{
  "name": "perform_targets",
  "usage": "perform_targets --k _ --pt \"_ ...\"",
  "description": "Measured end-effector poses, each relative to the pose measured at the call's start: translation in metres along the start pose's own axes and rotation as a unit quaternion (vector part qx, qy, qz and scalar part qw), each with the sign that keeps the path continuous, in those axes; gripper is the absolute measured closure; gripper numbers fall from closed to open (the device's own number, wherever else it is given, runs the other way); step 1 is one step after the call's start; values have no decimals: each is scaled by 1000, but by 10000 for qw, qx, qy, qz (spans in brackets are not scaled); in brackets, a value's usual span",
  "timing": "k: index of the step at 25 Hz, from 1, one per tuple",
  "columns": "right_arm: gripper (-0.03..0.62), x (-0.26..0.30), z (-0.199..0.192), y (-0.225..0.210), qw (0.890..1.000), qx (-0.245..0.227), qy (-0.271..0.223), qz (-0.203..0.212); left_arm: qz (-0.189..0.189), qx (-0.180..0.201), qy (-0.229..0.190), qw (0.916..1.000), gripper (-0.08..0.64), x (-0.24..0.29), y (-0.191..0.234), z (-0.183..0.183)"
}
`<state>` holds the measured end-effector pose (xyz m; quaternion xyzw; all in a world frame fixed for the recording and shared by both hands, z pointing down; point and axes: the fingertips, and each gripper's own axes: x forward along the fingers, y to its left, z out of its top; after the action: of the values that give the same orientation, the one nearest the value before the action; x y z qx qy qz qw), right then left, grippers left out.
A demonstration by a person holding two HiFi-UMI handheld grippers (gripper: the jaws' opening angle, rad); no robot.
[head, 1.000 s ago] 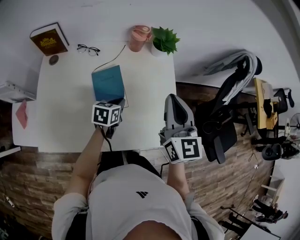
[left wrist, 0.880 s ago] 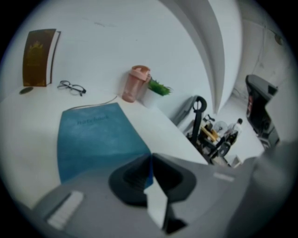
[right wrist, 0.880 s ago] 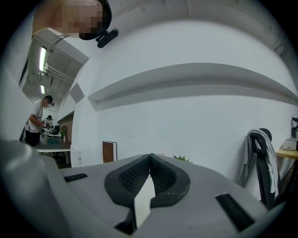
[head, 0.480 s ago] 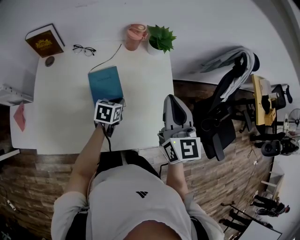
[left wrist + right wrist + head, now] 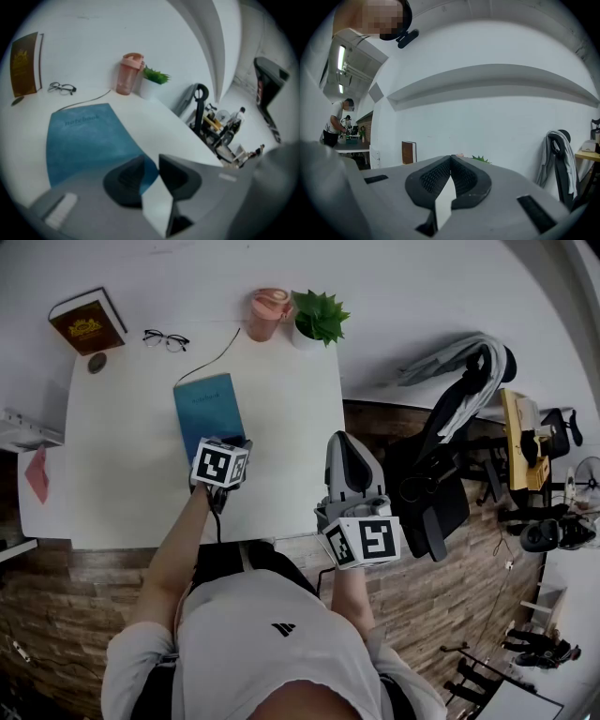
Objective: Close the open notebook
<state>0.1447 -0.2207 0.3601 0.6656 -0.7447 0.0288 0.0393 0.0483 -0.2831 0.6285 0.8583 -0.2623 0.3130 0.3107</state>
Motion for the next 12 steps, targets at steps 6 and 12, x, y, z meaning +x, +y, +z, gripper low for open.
perform_targets --k 6,12 --pt "603 0 1 2 10000 -8 -24 59 -82 59 -24 9999 443 0 -3 0" --pt "603 0 3 4 9999 -4 -62 138 -139 -121 -349 9992 445 -13 -6 3"
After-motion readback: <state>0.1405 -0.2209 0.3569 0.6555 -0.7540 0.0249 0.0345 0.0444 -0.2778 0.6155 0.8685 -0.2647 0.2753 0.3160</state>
